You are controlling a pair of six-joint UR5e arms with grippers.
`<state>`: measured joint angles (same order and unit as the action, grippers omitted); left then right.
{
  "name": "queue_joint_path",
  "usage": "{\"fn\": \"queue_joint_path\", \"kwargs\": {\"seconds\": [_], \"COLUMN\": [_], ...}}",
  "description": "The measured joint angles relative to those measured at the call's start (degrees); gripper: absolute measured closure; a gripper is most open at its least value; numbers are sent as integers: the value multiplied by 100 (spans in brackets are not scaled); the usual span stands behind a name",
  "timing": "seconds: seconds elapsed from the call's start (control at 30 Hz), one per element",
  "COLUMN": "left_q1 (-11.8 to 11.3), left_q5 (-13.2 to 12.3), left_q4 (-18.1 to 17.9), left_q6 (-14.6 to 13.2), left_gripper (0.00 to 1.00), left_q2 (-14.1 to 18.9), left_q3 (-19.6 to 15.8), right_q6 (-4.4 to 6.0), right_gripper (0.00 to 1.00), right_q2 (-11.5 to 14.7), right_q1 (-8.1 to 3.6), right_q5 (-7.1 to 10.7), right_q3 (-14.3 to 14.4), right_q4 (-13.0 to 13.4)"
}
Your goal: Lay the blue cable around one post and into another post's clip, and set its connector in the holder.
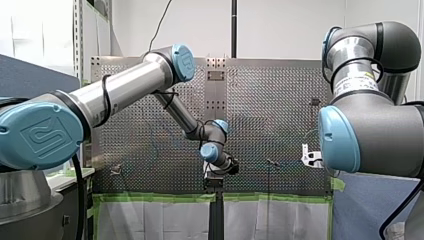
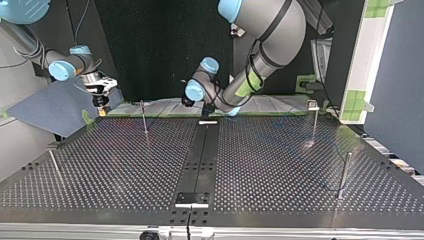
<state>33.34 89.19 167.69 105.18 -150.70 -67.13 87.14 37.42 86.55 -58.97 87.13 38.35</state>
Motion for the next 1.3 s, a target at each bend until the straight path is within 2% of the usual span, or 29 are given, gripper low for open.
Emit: {"fn": "queue_joint_path", "kwargs": {"seconds": [0.3, 0.6, 0.83, 1.07, 1.3], "left_q1": [-48, -103, -147, -242, -294], "left_q5": [59, 17, -8, -12, -11], "left_q4": [149, 155, 152, 159, 133], "left_q6": [-21, 166, 259, 274, 275], "left_gripper": [100, 100, 100, 100, 100], "left_q2": [-350, -400, -403, -403, -404], "left_q3": [372, 737, 827, 841, 847], "right_q6": [6, 4, 10, 35, 62], "right_gripper": [100, 100, 100, 100, 100], "right_q2": [0, -4, -19, -46, -113], "right_q1": [-2, 10, 22, 25, 26], "right_q5": [-74, -179, -284, -493, -626], "right_q3": [-10, -9, -8, -14, -22], "right_q4": [61, 206, 379, 575, 716]}}
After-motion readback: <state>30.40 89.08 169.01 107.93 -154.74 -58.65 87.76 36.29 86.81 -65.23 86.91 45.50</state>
